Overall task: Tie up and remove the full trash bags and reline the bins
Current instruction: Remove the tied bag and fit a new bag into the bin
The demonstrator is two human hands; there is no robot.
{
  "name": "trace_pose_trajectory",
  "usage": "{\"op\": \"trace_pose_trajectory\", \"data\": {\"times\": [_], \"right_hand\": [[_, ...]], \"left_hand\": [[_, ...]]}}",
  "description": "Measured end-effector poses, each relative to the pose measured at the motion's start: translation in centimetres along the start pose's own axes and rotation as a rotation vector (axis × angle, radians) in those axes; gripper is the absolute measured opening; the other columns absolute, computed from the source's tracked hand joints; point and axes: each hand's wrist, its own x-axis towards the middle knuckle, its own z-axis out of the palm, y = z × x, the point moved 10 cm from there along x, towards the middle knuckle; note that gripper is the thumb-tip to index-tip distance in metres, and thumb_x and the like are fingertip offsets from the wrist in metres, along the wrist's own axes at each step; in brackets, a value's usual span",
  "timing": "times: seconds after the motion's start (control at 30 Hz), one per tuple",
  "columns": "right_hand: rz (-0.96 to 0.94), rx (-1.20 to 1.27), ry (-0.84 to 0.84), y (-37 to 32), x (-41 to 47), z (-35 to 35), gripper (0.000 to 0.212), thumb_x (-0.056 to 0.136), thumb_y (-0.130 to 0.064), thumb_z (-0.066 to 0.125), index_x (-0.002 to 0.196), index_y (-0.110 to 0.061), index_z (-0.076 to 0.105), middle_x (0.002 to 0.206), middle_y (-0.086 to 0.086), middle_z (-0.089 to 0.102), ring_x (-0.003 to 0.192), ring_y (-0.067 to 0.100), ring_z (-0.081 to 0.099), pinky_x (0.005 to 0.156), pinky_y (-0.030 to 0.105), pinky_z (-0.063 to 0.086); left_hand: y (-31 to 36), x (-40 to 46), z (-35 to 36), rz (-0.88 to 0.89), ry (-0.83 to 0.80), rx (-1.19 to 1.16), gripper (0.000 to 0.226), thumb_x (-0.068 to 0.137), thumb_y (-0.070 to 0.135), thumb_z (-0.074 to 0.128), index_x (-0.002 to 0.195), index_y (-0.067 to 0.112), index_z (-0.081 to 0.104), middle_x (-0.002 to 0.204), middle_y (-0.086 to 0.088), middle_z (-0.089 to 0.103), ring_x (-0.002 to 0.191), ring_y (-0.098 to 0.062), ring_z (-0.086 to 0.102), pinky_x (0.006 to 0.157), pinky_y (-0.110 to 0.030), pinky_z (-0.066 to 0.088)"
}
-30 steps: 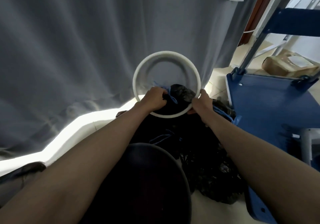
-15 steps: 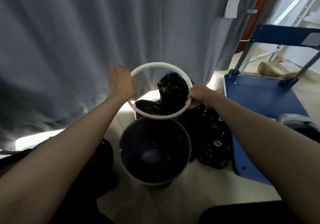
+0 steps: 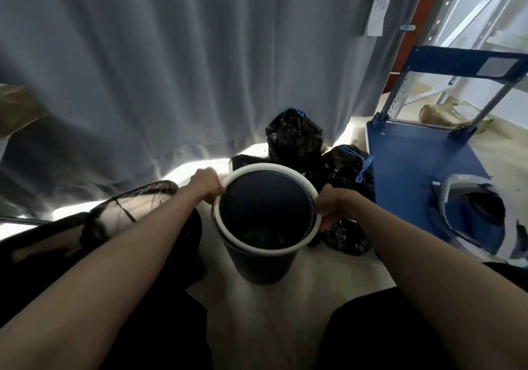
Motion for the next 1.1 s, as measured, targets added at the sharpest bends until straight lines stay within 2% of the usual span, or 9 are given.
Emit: {"op": "trace_pose_trajectory", "data": {"times": [0.17, 0.27, 0.33, 0.4, 0.53, 0.7, 0.8, 0.93, 1.1], "right_hand": [[-0.002, 0.024, 0.020, 0.2, 1.1, 0.0, 0.067, 0.084, 0.004, 0.066, 0.138, -0.007, 0.026, 0.121, 0.025, 0.052, 0.073, 0.038, 0.072, 0.053, 0.043, 0.061], [0.005, 0.024, -0.015, 0.0, 1.8, 0.3, 0.048, 0.082, 0.006, 0.067, 0.125, 0.006, 0.046, 0.100, 0.028, 0.066, 0.071, 0.038, 0.073, 0.062, 0.045, 0.062], [0.017, 0.015, -0.035, -0.2, 1.7, 0.5, 0.024, 0.087, 0.006, 0.062, 0.108, 0.012, 0.054, 0.078, 0.025, 0.071, 0.066, 0.036, 0.073, 0.057, 0.039, 0.061], [0.019, 0.003, -0.011, -0.3, 2.2, 0.2, 0.014, 0.087, 0.007, 0.060, 0.100, 0.010, 0.054, 0.080, 0.026, 0.069, 0.064, 0.036, 0.072, 0.050, 0.037, 0.058], [0.035, -0.054, -0.046, 0.4, 2.9, 1.0, 0.005, 0.088, 0.003, 0.061, 0.087, -0.001, 0.059, 0.083, 0.015, 0.067, 0.060, 0.024, 0.070, 0.065, 0.034, 0.062], [0.044, 0.138, -0.019, 1.3, 3.9, 0.7, 0.005, 0.093, -0.002, 0.061, 0.095, 0.001, 0.058, 0.075, 0.013, 0.068, 0.070, 0.026, 0.069, 0.072, 0.036, 0.062], [-0.055, 0.232, 0.158, 0.5, 4.5, -0.6, 0.010, 0.089, -0.006, 0.067, 0.089, -0.004, 0.058, 0.080, 0.018, 0.069, 0.071, 0.035, 0.071, 0.069, 0.047, 0.061], [-0.150, 0.283, 0.332, 0.0, 4.7, -1.6, 0.017, 0.084, -0.011, 0.073, 0.082, -0.010, 0.057, 0.080, 0.013, 0.069, 0.069, 0.036, 0.073, 0.075, 0.046, 0.061], [-0.101, 0.341, 0.334, 1.4, 4.6, -2.6, 0.026, 0.098, -0.026, 0.055, 0.089, -0.002, 0.063, 0.088, 0.020, 0.070, 0.060, 0.035, 0.071, 0.068, 0.044, 0.062]], "left_hand": [[-0.6, -0.1, 0.0, -0.015, 0.152, -0.004, 0.034, 0.065, 0.013, 0.079, 0.098, 0.010, 0.073, 0.101, -0.012, 0.070, 0.094, -0.028, 0.068, 0.081, -0.033, 0.056], [-1.3, 0.4, 0.0, -0.032, 0.175, 0.016, 0.041, 0.062, 0.010, 0.080, 0.102, 0.009, 0.071, 0.102, -0.013, 0.069, 0.092, -0.030, 0.069, 0.083, -0.038, 0.058], [-1.8, 0.9, -0.2, -0.045, 0.193, 0.010, 0.041, 0.061, 0.009, 0.077, 0.102, 0.009, 0.071, 0.101, -0.013, 0.069, 0.090, -0.031, 0.069, 0.081, -0.039, 0.058], [-2.1, 1.1, 0.0, -0.055, 0.179, 0.004, 0.039, 0.060, 0.008, 0.077, 0.099, 0.009, 0.071, 0.097, -0.013, 0.070, 0.087, -0.030, 0.070, 0.079, -0.039, 0.059], [-2.2, 1.4, 0.9, -0.059, 0.147, 0.007, 0.032, 0.062, 0.005, 0.076, 0.093, 0.009, 0.072, 0.095, -0.014, 0.070, 0.087, -0.031, 0.069, 0.078, -0.039, 0.059], [-2.6, 2.4, 0.9, -0.061, 0.178, -0.011, 0.031, 0.066, 0.007, 0.073, 0.097, 0.010, 0.071, 0.098, -0.015, 0.069, 0.090, -0.035, 0.068, 0.082, -0.040, 0.058], [-2.4, 2.6, 0.3, -0.042, 0.264, 0.038, 0.030, 0.074, 0.006, 0.067, 0.103, 0.010, 0.071, 0.107, -0.016, 0.066, 0.102, -0.037, 0.063, 0.085, -0.040, 0.054], [-1.4, 2.4, 0.5, -0.003, 0.287, 0.136, 0.028, 0.081, 0.005, 0.058, 0.107, 0.006, 0.067, 0.115, -0.018, 0.061, 0.107, -0.040, 0.058, 0.087, -0.042, 0.050], [2.4, 1.9, 1.3, 0.103, 0.270, 0.240, 0.040, 0.090, 0.024, 0.059, 0.126, 0.008, 0.054, 0.129, -0.016, 0.042, 0.119, -0.037, 0.043, 0.093, -0.046, 0.042]]}}
